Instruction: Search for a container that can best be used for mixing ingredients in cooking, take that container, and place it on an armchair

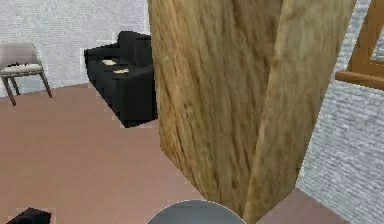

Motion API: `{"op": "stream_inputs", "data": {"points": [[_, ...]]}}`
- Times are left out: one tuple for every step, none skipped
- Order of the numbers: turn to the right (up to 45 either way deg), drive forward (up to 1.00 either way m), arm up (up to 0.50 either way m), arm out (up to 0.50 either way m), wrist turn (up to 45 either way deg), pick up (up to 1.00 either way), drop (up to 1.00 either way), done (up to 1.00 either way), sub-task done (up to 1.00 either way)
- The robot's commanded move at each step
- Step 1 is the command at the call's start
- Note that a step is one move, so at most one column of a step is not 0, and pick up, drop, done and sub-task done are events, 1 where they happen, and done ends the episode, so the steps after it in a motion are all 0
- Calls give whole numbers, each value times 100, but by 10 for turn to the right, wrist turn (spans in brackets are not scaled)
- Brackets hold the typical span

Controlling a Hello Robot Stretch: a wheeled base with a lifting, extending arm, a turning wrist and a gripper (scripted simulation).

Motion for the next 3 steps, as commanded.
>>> {"op": "stream_inputs", "data": {"points": [[0, 10, 0, 0, 0, 0, 0, 0, 0], [-270, 0, 0, 0, 0, 0, 0, 0, 0], [0, 100, 0, 0, 0, 0, 0, 0, 0]]}}
